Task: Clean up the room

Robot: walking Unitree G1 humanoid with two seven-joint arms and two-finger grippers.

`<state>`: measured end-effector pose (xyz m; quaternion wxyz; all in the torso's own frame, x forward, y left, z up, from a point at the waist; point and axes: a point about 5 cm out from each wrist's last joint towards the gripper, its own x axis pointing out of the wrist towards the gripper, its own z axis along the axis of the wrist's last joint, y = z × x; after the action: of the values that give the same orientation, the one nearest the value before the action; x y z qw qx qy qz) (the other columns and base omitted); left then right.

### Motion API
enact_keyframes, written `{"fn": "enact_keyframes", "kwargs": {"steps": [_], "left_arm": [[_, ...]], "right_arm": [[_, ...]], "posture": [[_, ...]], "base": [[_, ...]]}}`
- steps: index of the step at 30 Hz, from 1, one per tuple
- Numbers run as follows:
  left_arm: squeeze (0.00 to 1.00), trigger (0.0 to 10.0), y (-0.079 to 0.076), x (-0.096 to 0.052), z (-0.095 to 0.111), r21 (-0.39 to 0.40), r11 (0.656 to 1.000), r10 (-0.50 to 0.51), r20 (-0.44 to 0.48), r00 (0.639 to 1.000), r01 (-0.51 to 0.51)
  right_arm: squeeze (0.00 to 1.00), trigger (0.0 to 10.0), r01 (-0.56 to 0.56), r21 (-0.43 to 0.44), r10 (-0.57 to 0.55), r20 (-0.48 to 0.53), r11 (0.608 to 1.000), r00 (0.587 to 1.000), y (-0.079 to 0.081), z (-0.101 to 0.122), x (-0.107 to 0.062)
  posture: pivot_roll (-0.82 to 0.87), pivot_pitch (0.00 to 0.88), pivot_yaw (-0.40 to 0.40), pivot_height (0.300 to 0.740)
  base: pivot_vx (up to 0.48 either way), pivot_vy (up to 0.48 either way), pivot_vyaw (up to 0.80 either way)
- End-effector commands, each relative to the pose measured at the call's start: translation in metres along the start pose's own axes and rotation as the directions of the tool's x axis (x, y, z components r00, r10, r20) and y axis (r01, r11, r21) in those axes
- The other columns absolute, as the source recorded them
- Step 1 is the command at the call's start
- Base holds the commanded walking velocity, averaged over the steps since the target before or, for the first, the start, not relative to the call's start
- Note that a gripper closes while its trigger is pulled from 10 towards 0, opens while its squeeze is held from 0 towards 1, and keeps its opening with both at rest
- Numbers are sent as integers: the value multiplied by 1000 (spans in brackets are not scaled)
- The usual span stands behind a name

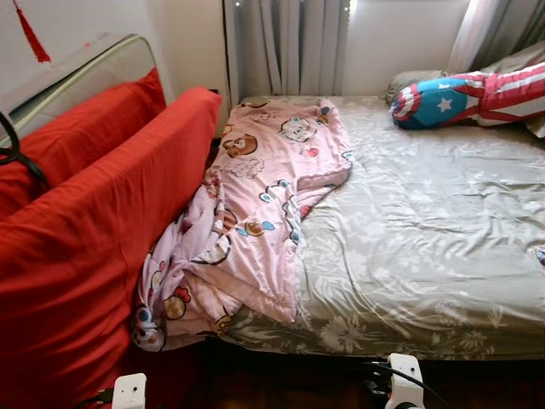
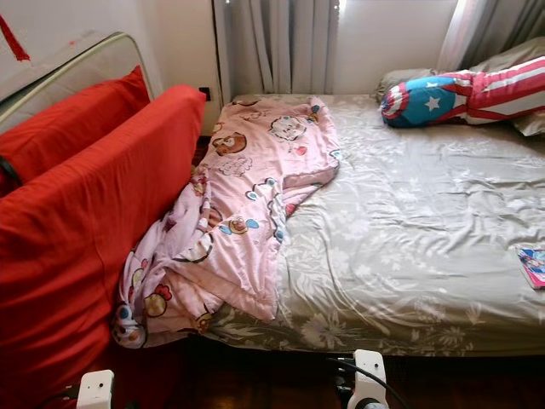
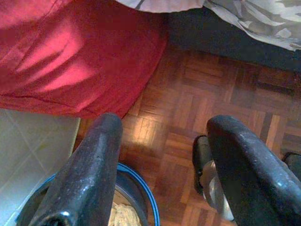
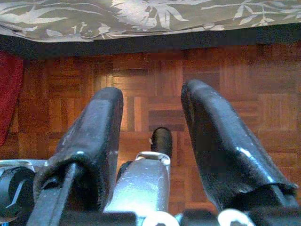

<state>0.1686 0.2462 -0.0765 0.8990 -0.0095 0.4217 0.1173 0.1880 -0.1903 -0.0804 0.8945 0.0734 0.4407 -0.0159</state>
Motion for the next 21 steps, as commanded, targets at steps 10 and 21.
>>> {"fn": "enact_keyframes", "kwargs": {"steps": [10, 21], "left_arm": [[0, 10000, 1, -1, -3, -7, 1000, 3, -10, 1000, -4], [0, 10000, 1, -1, -2, -11, 1000, 2, -7, 1000, -2]], "right_arm": [[0, 10000, 10, -17, -10, 11, 1000, 1000, -1, 1, 0], [0, 10000, 18, -21, -17, 17, 1000, 1000, -1, 3, 0]], "posture": [[-17, 0, 36, 740], [-18, 0, 33, 740]], "base": [[0, 0, 0], [0, 0, 774]]}}
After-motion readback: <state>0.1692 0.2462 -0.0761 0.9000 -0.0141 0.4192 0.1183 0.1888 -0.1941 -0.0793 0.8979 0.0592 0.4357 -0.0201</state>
